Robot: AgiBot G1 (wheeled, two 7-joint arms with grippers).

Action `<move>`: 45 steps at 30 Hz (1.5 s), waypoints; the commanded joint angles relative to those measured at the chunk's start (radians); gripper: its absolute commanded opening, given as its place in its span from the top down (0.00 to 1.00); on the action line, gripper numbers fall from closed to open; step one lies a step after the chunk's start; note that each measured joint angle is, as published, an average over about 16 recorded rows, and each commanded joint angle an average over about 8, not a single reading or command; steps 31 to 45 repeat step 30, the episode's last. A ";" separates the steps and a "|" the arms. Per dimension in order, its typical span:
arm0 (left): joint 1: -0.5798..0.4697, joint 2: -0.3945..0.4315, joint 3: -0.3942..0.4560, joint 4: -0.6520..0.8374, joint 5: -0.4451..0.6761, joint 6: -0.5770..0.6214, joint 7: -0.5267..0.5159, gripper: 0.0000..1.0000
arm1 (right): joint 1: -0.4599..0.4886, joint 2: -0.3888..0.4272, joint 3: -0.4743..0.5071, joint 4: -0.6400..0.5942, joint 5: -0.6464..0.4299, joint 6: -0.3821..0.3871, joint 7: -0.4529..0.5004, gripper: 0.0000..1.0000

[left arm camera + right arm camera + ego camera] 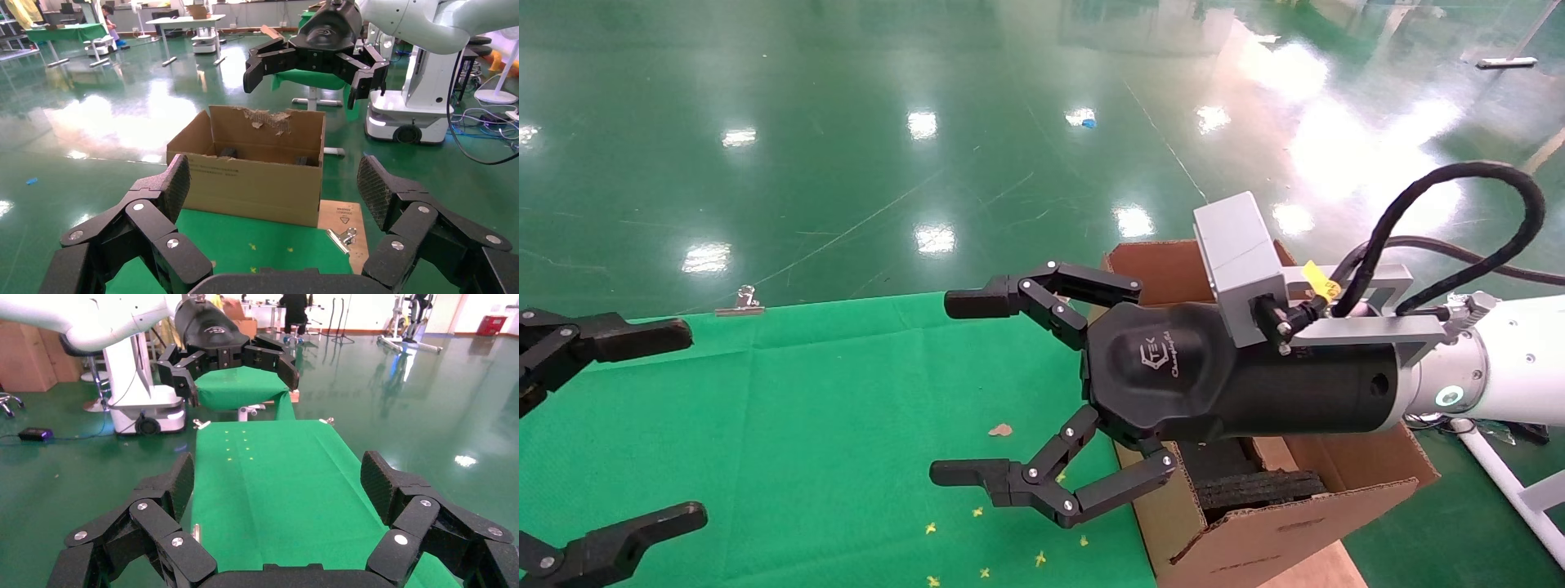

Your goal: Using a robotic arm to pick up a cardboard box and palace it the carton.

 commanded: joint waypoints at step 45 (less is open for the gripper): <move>0.000 0.000 0.000 0.000 0.000 0.000 0.000 0.00 | 0.000 0.000 0.000 0.000 0.000 0.000 0.000 0.00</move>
